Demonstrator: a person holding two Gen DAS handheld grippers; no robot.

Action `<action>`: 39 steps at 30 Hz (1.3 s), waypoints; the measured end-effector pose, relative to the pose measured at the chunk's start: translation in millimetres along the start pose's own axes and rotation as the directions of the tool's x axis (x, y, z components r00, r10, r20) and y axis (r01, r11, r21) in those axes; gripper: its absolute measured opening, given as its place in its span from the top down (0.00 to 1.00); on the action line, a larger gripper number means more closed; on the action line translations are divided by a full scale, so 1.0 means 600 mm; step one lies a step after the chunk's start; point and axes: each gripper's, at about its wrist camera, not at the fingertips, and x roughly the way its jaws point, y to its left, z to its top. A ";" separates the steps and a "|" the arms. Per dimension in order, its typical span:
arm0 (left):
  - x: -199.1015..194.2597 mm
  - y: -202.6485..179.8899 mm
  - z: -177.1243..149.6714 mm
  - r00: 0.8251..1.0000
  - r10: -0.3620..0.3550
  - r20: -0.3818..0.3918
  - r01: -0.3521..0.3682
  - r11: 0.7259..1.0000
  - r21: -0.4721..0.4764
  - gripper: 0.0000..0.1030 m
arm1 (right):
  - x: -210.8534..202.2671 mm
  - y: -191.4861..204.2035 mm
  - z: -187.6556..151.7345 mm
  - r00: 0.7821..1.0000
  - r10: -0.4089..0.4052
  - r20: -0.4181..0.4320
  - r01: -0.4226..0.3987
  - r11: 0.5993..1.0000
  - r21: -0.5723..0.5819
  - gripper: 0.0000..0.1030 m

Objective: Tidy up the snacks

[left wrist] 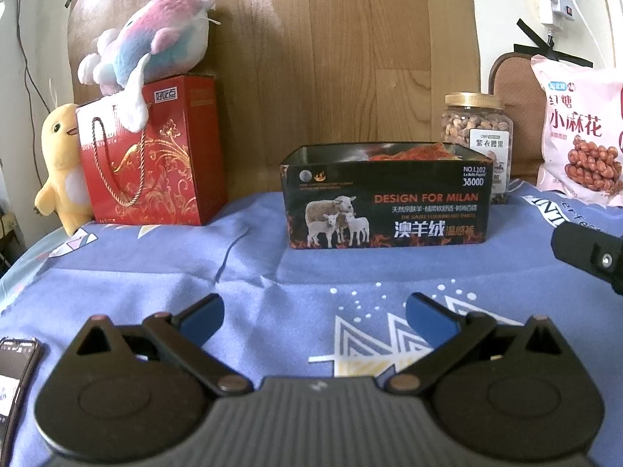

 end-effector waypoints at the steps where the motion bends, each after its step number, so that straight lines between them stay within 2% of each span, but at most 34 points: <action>1: 0.000 0.000 0.000 1.000 0.000 -0.001 0.000 1.000 0.000 0.00 | 0.001 -0.001 0.001 1.000 0.000 0.000 0.000 1.000 0.000 0.10; 39: 0.004 0.007 -0.002 1.000 -0.017 -0.016 0.016 1.000 -0.016 0.00 | 0.001 -0.002 0.002 1.000 -0.001 -0.002 0.001 1.000 0.004 0.10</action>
